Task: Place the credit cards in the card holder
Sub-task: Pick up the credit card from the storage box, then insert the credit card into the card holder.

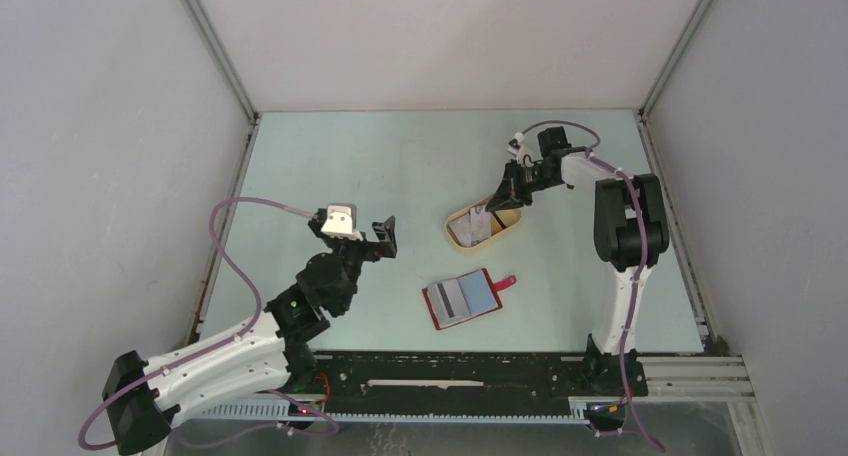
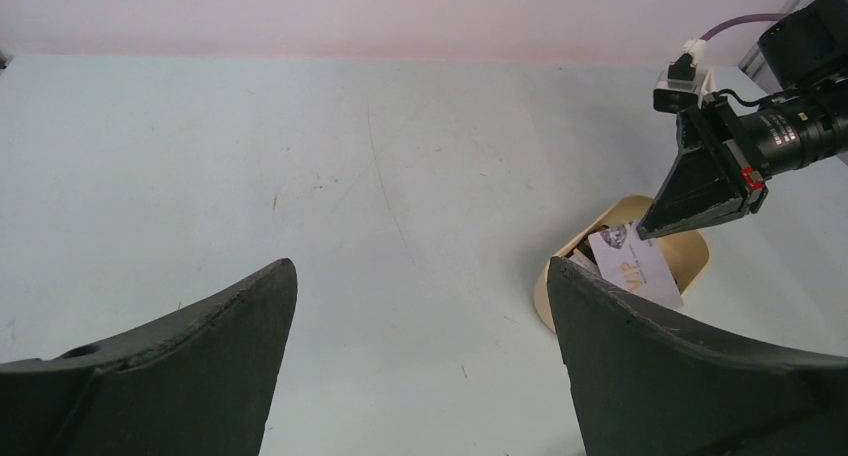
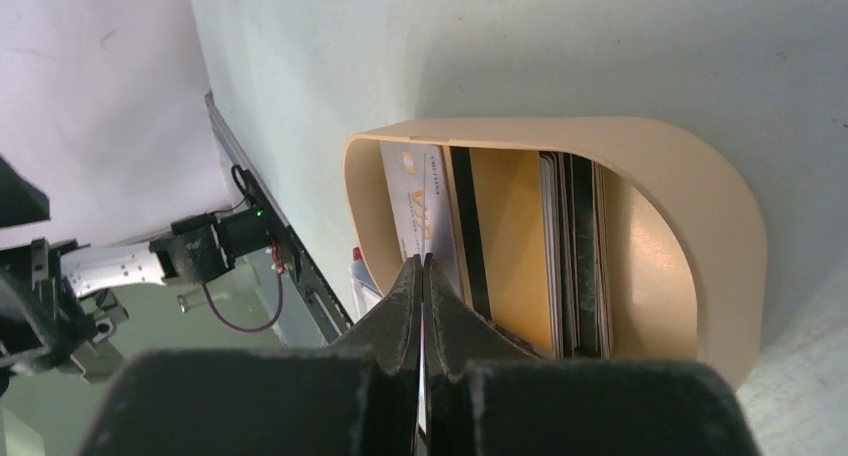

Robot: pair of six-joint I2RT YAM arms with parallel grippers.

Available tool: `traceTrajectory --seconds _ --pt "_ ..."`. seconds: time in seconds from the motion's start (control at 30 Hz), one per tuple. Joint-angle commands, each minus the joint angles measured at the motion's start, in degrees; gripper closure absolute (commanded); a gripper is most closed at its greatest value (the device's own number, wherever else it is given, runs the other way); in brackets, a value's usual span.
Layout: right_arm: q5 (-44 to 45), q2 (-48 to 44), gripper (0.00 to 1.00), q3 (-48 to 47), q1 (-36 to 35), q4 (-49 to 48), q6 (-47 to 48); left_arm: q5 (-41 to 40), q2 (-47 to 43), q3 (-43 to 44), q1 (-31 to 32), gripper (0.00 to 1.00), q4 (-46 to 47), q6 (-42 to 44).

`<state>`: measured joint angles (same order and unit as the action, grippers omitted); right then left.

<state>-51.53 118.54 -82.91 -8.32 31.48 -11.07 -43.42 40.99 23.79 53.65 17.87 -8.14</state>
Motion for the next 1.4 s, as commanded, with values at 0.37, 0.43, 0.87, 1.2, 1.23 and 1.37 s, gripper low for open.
traceTrajectory --seconds 0.37,0.43,0.87,1.2,1.23,1.37 --pt "-10.9 -9.8 1.0 0.6 2.4 2.3 13.6 3.3 1.1 3.5 -0.4 0.0 -4.7 -2.2" --pt "-11.8 -11.5 1.0 0.6 2.4 3.3 15.2 3.7 2.1 4.8 -0.4 0.0 -6.7 -4.0" --pt "-23.3 -27.8 1.0 7.1 0.7 11.0 27.8 29.0 2.1 1.9 -0.4 0.0 2.5 -18.2" --pt "-25.5 -37.7 1.0 12.4 -6.8 17.2 38.4 47.3 0.5 -5.7 -0.5 0.05 20.1 -23.4" --pt "-25.2 -38.3 1.0 12.8 -7.6 16.7 38.3 48.9 1.1 -6.2 -0.4 0.05 21.6 -23.4" --pt "-25.6 -39.2 1.0 13.7 -9.5 15.5 37.5 52.8 3.0 -8.9 -0.3 0.05 29.4 -24.2"
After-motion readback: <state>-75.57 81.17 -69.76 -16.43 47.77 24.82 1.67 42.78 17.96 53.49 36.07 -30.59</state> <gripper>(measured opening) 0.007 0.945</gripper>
